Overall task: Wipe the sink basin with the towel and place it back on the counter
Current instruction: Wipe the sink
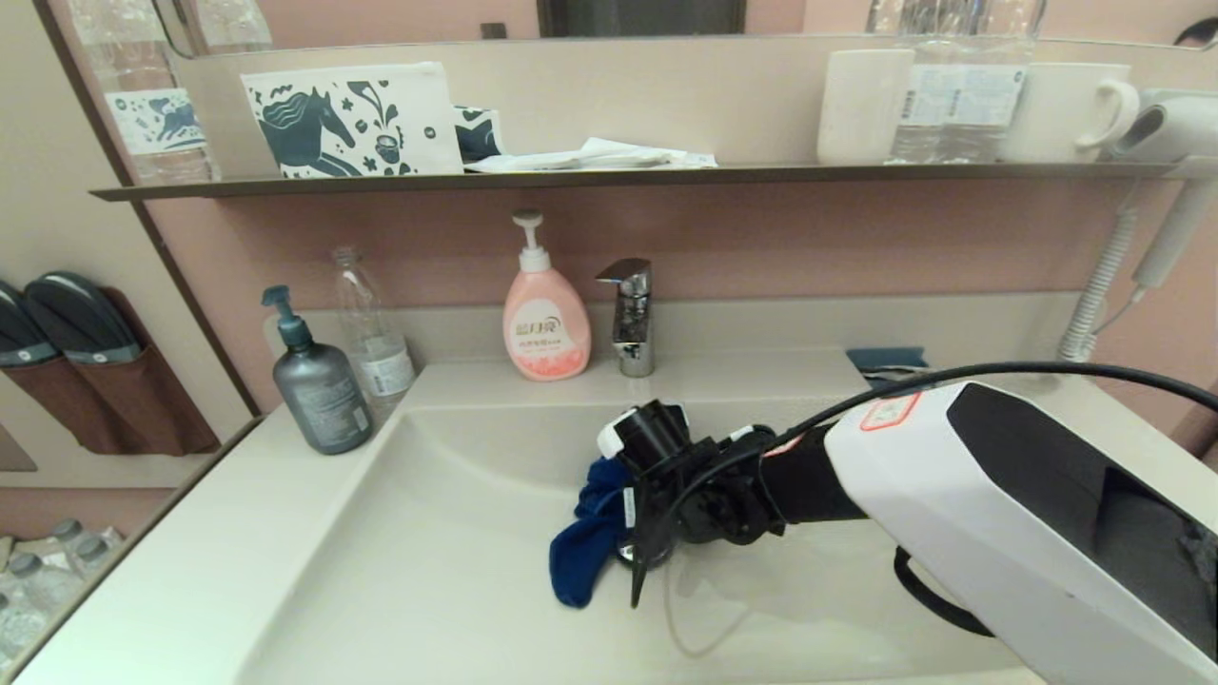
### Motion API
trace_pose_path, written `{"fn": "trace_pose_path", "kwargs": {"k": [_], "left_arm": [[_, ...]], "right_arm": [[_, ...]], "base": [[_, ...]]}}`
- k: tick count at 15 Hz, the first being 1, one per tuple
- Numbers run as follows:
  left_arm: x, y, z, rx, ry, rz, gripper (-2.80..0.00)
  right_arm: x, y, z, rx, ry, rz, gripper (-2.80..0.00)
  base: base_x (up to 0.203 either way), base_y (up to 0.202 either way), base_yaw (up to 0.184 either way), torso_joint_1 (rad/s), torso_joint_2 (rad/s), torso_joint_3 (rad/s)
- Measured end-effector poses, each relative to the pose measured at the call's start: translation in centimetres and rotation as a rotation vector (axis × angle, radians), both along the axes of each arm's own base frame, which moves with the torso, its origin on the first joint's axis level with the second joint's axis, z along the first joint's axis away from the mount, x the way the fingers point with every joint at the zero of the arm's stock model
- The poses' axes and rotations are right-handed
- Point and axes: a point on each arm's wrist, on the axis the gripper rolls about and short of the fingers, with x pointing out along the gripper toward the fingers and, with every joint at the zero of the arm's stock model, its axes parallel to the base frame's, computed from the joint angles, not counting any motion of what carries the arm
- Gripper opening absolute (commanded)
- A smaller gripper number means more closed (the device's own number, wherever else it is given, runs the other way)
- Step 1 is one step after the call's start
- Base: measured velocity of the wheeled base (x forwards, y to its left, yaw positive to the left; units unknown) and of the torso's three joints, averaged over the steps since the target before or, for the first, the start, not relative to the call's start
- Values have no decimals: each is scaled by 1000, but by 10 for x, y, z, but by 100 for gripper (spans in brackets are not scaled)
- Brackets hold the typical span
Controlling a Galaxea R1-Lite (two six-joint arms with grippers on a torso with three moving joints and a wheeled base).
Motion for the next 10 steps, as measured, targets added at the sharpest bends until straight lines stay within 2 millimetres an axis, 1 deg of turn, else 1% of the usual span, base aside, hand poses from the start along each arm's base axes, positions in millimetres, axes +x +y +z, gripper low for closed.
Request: {"fn": "trace_pose_path", "kwargs": {"k": [6,10], "left_arm": [[0,0,0,0,0,0,-280],[0,0,0,0,0,0,-280]], "right_arm": [[13,-59,-9,-69,56,-131,-280],[17,-92,-4,-85,76,-198,-280]], "base": [[0,0,0,0,0,0],[0,0,0,0,0,0]]}}
